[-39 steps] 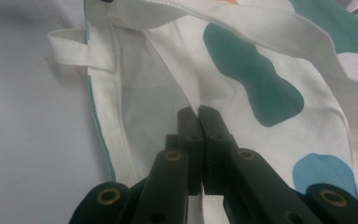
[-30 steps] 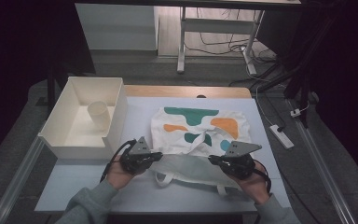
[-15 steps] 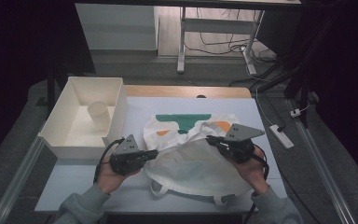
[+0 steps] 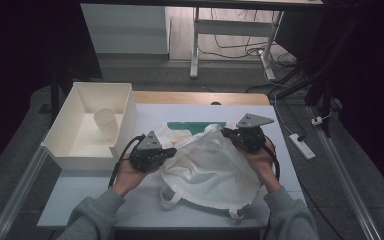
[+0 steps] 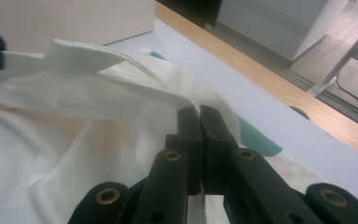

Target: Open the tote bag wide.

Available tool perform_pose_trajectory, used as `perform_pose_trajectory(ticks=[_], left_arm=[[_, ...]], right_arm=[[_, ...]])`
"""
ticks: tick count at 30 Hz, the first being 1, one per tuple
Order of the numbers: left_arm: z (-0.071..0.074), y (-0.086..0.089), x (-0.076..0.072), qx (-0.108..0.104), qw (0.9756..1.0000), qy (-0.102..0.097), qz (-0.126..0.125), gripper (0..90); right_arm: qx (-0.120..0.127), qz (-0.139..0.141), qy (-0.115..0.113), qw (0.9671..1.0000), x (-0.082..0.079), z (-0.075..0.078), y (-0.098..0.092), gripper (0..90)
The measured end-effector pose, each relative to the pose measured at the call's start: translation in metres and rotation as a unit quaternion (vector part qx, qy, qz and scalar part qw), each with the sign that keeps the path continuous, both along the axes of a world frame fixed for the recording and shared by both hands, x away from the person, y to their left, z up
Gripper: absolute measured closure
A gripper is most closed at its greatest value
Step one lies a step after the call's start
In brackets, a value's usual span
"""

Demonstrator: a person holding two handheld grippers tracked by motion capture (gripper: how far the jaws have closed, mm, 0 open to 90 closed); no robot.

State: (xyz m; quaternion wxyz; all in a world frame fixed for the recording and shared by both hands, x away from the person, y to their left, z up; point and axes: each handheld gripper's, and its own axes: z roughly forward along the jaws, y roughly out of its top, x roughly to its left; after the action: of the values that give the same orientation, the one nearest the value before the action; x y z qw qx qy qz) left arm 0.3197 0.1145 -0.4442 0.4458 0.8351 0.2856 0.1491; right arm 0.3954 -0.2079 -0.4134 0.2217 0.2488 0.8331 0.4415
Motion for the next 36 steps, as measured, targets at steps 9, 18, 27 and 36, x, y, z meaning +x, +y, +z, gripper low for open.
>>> perform_pose_trajectory(ticks=[9,18,27,36], left_arm=[[-0.002,-0.011,0.022,-0.001,0.9999,0.011,0.007,88.1],[-0.014,-0.013,0.025,0.01,0.9997,0.019,0.009,88.1],[-0.02,-0.011,0.027,0.013,0.9995,0.025,0.01,88.0],[-0.025,-0.016,0.029,0.02,0.9994,0.029,0.007,87.7]], right_arm=[[0.015,-0.02,0.029,0.9993,0.03,-0.017,-0.007,88.1],[-0.003,-0.024,0.048,0.9985,0.036,-0.033,-0.005,87.7],[-0.018,-0.021,0.066,0.9974,0.04,-0.047,-0.002,87.7],[-0.031,-0.025,0.09,0.9951,0.046,-0.062,-0.001,87.5]])
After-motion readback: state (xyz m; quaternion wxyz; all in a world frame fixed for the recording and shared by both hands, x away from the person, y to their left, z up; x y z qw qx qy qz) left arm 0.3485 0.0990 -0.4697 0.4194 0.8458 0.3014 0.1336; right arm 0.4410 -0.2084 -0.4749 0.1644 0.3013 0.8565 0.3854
